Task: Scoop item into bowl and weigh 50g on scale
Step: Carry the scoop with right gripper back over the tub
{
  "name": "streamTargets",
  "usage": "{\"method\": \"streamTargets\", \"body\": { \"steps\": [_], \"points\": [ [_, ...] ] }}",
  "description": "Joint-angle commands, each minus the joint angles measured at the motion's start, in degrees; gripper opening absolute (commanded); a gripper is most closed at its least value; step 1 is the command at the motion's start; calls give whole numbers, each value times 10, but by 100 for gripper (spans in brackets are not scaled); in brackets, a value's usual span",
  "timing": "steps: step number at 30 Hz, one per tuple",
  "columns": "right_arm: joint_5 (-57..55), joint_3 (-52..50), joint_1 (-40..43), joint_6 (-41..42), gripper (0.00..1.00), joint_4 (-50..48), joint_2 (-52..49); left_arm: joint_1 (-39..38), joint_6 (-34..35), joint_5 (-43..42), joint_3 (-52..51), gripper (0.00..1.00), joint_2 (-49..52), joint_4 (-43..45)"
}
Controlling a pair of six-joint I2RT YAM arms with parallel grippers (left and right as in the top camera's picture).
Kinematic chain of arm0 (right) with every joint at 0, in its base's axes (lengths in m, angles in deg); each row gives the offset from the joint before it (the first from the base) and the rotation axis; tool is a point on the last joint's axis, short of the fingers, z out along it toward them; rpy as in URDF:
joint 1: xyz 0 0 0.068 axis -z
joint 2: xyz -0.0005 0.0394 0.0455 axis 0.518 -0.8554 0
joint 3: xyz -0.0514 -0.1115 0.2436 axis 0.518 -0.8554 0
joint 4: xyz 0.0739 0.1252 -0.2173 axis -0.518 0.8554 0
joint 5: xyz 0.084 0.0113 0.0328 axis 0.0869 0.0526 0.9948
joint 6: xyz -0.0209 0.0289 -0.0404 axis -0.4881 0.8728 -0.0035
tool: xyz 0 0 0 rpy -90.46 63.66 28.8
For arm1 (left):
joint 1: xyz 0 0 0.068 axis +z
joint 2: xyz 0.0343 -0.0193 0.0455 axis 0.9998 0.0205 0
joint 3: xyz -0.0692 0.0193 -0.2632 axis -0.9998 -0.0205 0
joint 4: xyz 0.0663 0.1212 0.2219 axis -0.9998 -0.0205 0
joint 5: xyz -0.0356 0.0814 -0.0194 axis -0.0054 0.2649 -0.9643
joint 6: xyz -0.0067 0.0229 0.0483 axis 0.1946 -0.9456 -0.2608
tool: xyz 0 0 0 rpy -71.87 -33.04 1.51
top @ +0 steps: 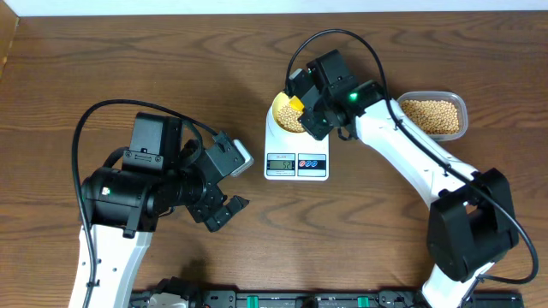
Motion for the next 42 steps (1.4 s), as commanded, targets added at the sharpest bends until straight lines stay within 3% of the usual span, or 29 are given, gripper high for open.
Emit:
{"method": "streamTargets", "body": {
  "steps": [1,19,35,42],
  "points": [
    [32,-4,-8,30,1,-1,1,2,-10,-1,11,99,-3,-2],
    [159,-3,51,137,1,2,10,2,-10,-1,11,99,-3,-2],
    [139,-3,90,139,1,1,10,2,-10,-1,11,99,-3,-2],
    [197,-3,90,141,1,0,22,2,-10,-1,11,99,-3,-2]
  ]
}}
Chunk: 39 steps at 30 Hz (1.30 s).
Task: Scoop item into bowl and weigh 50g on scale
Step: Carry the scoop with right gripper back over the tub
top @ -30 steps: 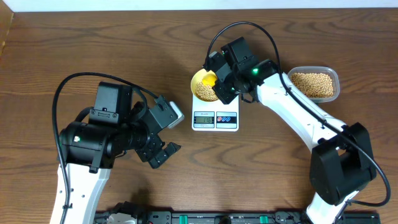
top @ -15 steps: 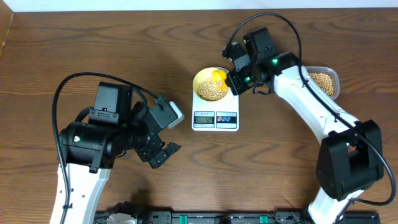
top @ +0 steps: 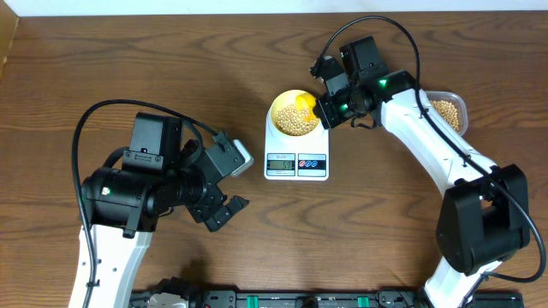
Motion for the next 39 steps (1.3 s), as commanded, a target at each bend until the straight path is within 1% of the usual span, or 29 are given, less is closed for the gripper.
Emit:
{"method": "streamTargets", "body": {
  "steps": [1,5,10,13,19,25,30,35,37,39],
  "points": [
    [34,-3,6,8,1,-1,24,2,-10,-1,11,99,-3,-2],
    [42,-2,11,13,1,1,46,2,-10,-1,11,100,-3,-2],
    [63,-2,24,48,1,3,71,2,-10,-1,11,99,-3,-2],
    [100,-2,38,63,1,8,85,2,-10,-1,11,99,-3,-2],
    [157,-2,84,91,1,16,111,2,-10,-1,11,99,-3,-2],
    [165,-2,153,91,1,79,128,2,-10,-1,11,99,-3,-2],
    [165,-2,211,79,1,139,130,2,-10,-1,11,99,-3,-2],
    [158,-2,289,17,1,201,130,2,-10,-1,11,99,-3,-2],
    [123,-2,316,-8,1,221,130,2,-10,-1,11,99,-3,-2],
    [61,-2,333,-46,1,239,130,2,-10,-1,11,99,-3,-2]
  ]
}}
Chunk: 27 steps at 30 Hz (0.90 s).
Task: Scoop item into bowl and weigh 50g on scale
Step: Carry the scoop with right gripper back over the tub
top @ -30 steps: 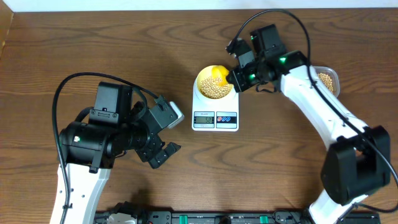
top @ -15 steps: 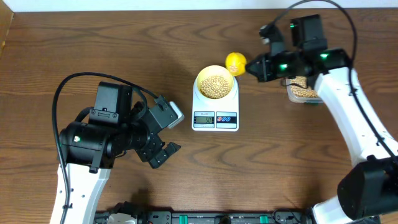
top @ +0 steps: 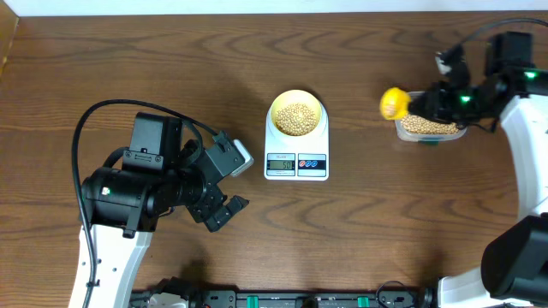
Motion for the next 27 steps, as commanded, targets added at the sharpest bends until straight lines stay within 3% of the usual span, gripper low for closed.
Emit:
{"method": "streamTargets", "body": {
  "steps": [1,9,12,18,27],
  "points": [
    [-111,-2,27,-83,1,22,13,2,-10,-1,11,99,-3,-2],
    [-252,-2,10,-124,2,17,13,2,-10,-1,11,99,-3,-2],
    [-389,-2,-19,-155,2,16,13,2,-10,-1,11,99,-3,-2],
    [-497,-3,-61,-160,1,-69,12,2,-10,-1,11,99,-3,-2],
    [-510,-35,-73,-148,2,-151,-7,2,-10,-1,11,99,-3,-2]
  ]
}}
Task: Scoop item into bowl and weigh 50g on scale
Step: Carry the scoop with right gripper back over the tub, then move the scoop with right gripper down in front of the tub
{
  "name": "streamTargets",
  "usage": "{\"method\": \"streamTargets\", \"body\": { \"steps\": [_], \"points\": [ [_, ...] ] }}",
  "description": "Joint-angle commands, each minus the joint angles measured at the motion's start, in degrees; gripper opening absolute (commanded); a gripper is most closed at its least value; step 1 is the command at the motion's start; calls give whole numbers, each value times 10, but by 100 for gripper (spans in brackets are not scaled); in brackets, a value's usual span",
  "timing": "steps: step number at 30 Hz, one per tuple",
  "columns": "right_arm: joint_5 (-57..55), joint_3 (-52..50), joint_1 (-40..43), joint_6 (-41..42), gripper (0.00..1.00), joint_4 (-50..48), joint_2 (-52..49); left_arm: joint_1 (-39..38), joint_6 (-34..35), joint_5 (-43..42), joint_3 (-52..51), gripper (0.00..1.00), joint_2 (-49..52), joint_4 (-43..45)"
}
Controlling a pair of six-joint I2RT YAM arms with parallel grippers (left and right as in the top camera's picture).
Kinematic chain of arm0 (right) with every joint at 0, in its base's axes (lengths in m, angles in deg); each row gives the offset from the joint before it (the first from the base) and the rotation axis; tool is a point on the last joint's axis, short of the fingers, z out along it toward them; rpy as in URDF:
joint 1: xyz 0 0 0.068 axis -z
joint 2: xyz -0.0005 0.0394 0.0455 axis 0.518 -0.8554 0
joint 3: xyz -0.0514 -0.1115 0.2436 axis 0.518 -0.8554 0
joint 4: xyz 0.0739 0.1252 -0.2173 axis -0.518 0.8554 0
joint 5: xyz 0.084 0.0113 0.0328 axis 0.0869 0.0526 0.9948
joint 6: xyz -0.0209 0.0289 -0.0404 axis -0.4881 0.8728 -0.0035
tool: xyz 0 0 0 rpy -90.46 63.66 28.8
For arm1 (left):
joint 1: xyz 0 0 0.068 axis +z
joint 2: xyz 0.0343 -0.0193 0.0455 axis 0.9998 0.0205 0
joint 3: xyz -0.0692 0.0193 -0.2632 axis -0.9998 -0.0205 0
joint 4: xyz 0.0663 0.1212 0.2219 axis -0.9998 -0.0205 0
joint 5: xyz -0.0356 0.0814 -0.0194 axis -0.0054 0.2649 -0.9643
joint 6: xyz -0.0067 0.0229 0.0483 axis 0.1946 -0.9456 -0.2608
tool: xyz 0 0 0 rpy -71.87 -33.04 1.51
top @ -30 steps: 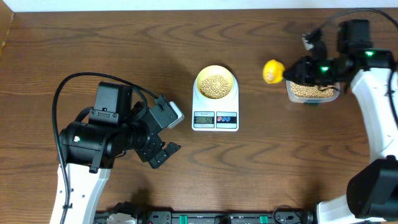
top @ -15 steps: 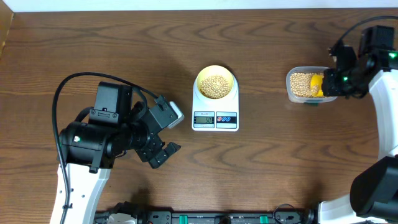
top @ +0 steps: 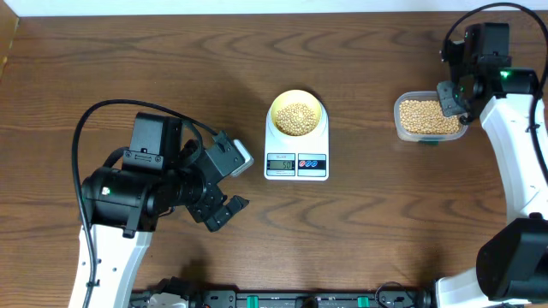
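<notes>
A yellow bowl [top: 297, 115] filled with soybeans stands on the white digital scale [top: 296, 159], whose display is lit. The clear tub of soybeans [top: 424, 119] sits to the right of the scale. My right gripper [top: 451, 100] hangs over the tub's right end, pointing down. The wrist hides its fingers, and no scoop shows in this view. My left gripper [top: 226, 210] rests open over the table at lower left, well away from the scale, holding nothing.
The left arm's black body [top: 141, 192] and its cable fill the lower left of the table. A black rail [top: 282, 299] runs along the front edge. The wall edge lies along the top.
My right gripper held the yellow scoop out over the tub's left end. It is now over the tub's right end and the scoop is out of sight. The left arm has not moved.
My right gripper first held the yellow scoop over the bowl on the scale. Then it was at the bowl's right rim with the bowl full of beans. Later it held the scoop at the tub, and now it stands over the tub's right end. The left arm stayed still.
</notes>
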Motion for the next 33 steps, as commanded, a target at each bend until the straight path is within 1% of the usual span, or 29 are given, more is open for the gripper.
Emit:
{"method": "streamTargets", "body": {
  "steps": [1,5,7,11,13,18,22,24,27,28,30,31,32,33],
  "points": [
    [-16,-30,-4,18,1,-30,-7,2,-10,-1,11,99,-3,-2],
    [26,-47,-4,41,1,-29,-7,2,-10,-1,11,99,-3,-2],
    [101,-47,-1,96,1,-18,3,2,-10,-1,11,99,-3,-2],
    [188,-47,4,103,1,6,46,2,-10,-1,11,99,-3,-2],
    [229,-47,12,124,1,40,98,2,-10,-1,11,99,-3,-2],
    [325,-47,21,129,1,106,191,2,-10,-1,11,99,-3,-2],
    [391,-48,21,171,1,167,228,2,-10,-1,11,99,-3,-2],
    [429,-59,21,195,1,182,233,2,-10,-1,11,99,-3,-2],
    [469,-115,21,231,1,148,234,2,-10,-1,11,99,-3,-2],
    [498,-160,21,247,1,105,234,2,-10,-1,11,99,-3,-2],
    [531,-220,21,268,1,35,234,2,-10,-1,11,99,-3,-2],
    [537,-276,23,308,1,-40,234,2,-10,-1,11,99,-3,-2],
    [537,-303,24,332,1,-80,234,2,-10,-1,11,99,-3,-2],
    [537,-347,27,374,1,-146,234,2,-10,-1,11,99,-3,-2]
  ]
}}
